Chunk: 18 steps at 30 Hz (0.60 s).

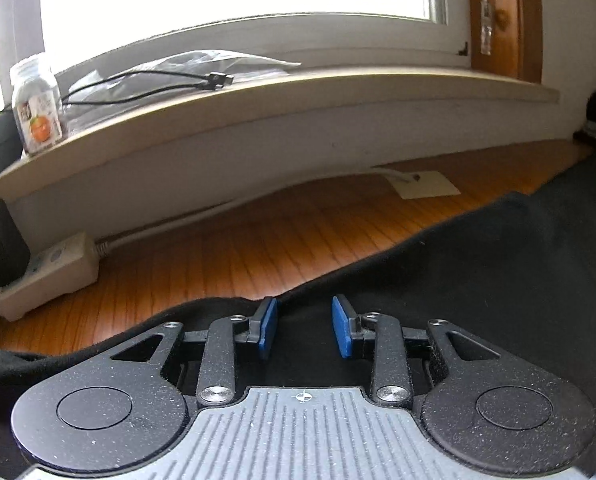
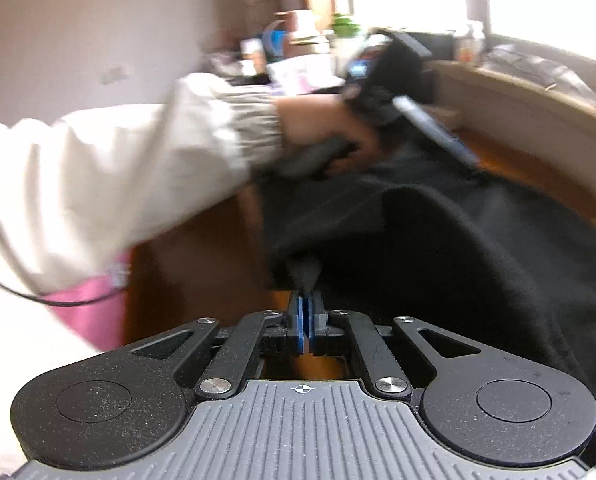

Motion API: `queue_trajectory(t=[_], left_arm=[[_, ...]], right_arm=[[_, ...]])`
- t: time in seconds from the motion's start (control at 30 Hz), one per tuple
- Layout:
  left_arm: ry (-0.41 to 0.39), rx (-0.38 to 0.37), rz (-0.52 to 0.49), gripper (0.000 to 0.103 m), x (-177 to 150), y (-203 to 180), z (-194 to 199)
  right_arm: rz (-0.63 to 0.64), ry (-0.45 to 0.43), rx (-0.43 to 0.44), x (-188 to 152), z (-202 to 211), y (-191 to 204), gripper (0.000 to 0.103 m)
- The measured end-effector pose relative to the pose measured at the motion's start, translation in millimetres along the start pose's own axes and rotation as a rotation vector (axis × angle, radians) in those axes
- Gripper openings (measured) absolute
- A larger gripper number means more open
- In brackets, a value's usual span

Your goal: Fold clothes

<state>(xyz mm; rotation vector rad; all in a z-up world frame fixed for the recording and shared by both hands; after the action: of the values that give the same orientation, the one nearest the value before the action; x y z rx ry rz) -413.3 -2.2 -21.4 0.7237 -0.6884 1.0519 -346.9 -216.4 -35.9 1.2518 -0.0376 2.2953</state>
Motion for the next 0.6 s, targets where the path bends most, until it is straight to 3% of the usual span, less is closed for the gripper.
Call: queue_trajectory(t=[0.1, 0.23, 0.3, 0.37, 0.6], left_arm=[[-0.002, 0.009, -0.009, 0.036, 0, 0, 1], [-0.007, 0.051, -0.031, 0.045, -2, 0, 6], [-0.008, 0.076, -0.038, 0.054, -7, 1, 14], [-0.005, 0.094, -0.031, 0.065, -12, 4, 21], [0.007, 0.067, 0.014, 0.073, -22, 10, 31]], right_arm=[[0.022, 0.027, -0.016, -10, -4, 9, 0.004], [0.004, 0.004, -0.082, -14, 8, -2, 0.008], [-0.043, -0.041, -0.112, -20, 28, -15, 0.017], [-0.101, -0.082, -0.166, -33, 53, -30, 0.018], [-0.324, -0.235, -0.357, -85, 146, -81, 0.020]])
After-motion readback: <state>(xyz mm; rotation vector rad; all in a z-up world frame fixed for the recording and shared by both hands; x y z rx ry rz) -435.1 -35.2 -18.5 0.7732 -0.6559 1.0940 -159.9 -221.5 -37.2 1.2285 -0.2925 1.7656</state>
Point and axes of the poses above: each gripper's, at about its wrist camera, not at the fingertips, and z roughly against the way its jaws point, y to its left, x to its top, the point moved 10 cm from there along -z, roughly the way its jaws point, and after that the axes turned 8 degrees about x, right-handed, at the moved point
